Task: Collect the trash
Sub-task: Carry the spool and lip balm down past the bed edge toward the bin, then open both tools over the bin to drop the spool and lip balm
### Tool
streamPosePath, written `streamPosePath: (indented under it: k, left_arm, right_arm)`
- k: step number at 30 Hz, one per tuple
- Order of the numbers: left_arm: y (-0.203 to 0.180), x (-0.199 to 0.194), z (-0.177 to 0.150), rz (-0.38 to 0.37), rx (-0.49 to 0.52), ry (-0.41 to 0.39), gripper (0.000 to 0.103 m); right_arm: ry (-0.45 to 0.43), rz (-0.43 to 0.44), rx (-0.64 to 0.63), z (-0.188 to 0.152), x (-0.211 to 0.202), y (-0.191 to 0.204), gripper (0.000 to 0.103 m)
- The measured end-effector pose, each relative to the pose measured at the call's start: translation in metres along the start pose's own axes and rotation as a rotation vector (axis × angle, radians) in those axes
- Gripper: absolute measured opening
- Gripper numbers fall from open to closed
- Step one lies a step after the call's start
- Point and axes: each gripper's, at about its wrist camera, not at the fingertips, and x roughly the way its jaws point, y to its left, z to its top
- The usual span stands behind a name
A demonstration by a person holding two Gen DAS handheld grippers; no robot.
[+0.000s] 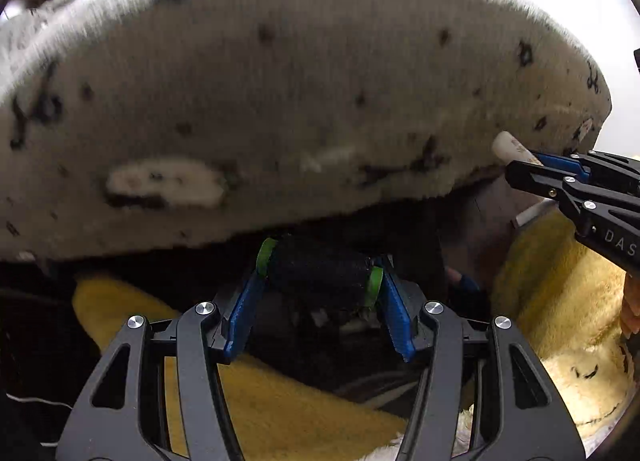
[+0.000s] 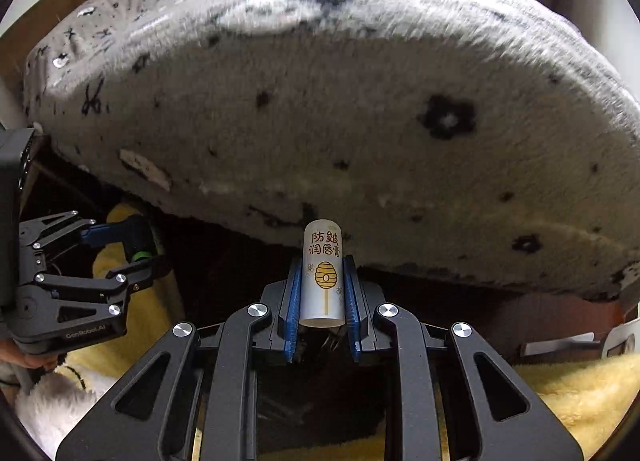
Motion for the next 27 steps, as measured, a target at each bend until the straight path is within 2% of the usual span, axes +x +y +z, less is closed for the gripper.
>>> streamPosePath:
  k: [8, 16, 18, 20, 22, 26, 27]
  left_arm:
    - [0.004, 0.032, -0.007, -0.077, -0.013, 0.115, 0.053]
    - [0.003, 0.044, -0.004, -0.093, -0.019, 0.151, 0.053]
    - [-0.001, 0.046, -0.002, -0.089, -0.017, 0.154, 0.059]
    - [-0.003, 0.043, -0.002, -0.08, -0.012, 0.146, 0.064]
    - [-0.004, 0.041, -0.001, -0.073, -0.01, 0.134, 0.069]
    - [-0.002, 0.026, 0.003, -0.047, -0.011, 0.097, 0.081]
    - [-0.002, 0.021, 0.004, -0.043, -0.012, 0.083, 0.085]
  right_arm:
    - [0.105, 0.05, -0.005, -0.003, 0.03, 0.004, 0.021]
    - [0.133, 0.074, -0.005, -0.002, 0.043, 0.002, 0.022]
    - [0.135, 0.073, -0.003, 0.0, 0.045, 0.001, 0.022]
    - [0.137, 0.064, 0.007, 0.003, 0.046, 0.0, 0.027]
    - [0.127, 0.053, 0.025, 0.005, 0.041, -0.005, 0.044]
    - [0.081, 0.027, 0.044, 0.011, 0.025, -0.013, 0.055]
    - [0.062, 0.017, 0.048, 0.012, 0.019, -0.015, 0.062]
